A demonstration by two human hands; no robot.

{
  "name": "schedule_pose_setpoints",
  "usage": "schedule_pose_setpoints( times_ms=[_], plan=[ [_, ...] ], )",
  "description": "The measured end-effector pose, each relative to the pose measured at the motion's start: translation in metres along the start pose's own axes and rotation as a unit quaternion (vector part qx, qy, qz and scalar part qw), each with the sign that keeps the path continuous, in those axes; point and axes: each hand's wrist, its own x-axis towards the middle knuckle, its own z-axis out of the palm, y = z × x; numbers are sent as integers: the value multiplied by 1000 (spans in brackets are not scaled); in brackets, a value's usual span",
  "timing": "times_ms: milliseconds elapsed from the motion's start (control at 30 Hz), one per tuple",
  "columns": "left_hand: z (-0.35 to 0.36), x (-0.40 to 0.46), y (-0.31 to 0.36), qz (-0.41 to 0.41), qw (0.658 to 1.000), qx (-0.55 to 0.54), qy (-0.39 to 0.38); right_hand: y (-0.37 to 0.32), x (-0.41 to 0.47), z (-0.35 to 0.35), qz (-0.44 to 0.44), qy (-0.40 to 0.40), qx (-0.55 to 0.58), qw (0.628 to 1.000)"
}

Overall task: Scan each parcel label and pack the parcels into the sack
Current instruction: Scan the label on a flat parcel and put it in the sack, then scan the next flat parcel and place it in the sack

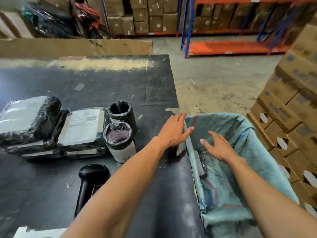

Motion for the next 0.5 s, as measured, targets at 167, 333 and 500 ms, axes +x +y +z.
schedule_pose_setpoints(
  times_ms=[167, 333, 500],
  plan=[
    [-96, -34, -21, 44, 991, 7, 124, -88, -38, -31, -46, 53, -30, 997],
    [-170, -88, -91, -7, 983, 61, 173, -184, -70, -29, -110, 111, -40, 987],
    [-196, -150, -172, -144, 978, 93, 122, -278, -100, -4, -185, 120, -45, 974]
  ],
)
